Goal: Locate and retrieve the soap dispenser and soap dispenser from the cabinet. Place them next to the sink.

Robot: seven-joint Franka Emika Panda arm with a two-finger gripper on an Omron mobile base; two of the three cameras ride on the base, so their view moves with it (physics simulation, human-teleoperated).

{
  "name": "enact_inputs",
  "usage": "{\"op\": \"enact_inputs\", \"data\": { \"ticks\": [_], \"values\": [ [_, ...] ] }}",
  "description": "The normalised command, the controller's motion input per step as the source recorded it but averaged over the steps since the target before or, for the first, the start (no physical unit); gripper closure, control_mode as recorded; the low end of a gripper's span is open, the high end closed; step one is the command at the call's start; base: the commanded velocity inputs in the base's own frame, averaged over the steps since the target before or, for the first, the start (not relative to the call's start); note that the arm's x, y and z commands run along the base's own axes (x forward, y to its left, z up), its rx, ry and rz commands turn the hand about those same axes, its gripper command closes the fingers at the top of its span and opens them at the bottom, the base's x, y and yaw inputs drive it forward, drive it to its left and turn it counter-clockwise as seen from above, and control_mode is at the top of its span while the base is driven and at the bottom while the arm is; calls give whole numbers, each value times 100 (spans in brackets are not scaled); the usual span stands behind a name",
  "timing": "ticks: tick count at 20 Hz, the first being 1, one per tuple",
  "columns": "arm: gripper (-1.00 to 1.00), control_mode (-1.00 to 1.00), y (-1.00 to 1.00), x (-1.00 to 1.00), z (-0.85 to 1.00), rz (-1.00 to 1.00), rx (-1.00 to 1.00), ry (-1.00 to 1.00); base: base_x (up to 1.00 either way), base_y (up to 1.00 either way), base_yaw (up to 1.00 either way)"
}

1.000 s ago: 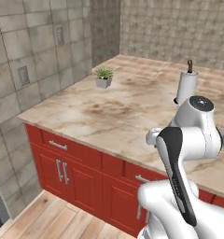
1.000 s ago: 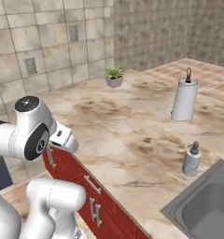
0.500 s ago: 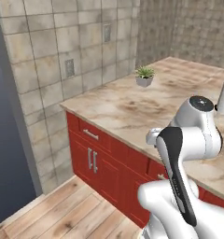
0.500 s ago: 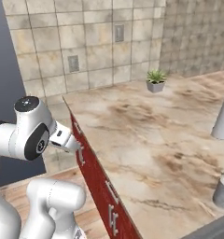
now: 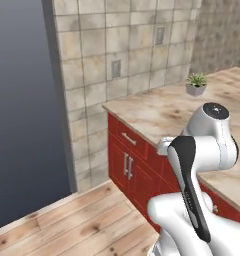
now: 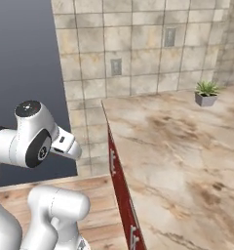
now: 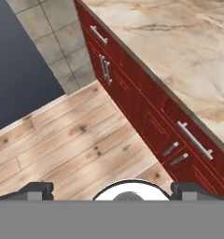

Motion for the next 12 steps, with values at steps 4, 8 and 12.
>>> {"op": "enact_inputs", "data": {
  "ticks": [4, 8, 12],
  "values": [
    [-100, 100, 0, 0, 0, 0, 0, 0, 17, 26, 40],
    [-100, 100, 0, 0, 0, 0, 0, 0, 18, 27, 41],
    [-100, 100, 0, 0, 0, 0, 0, 0, 19, 29, 40]
  ]
}}
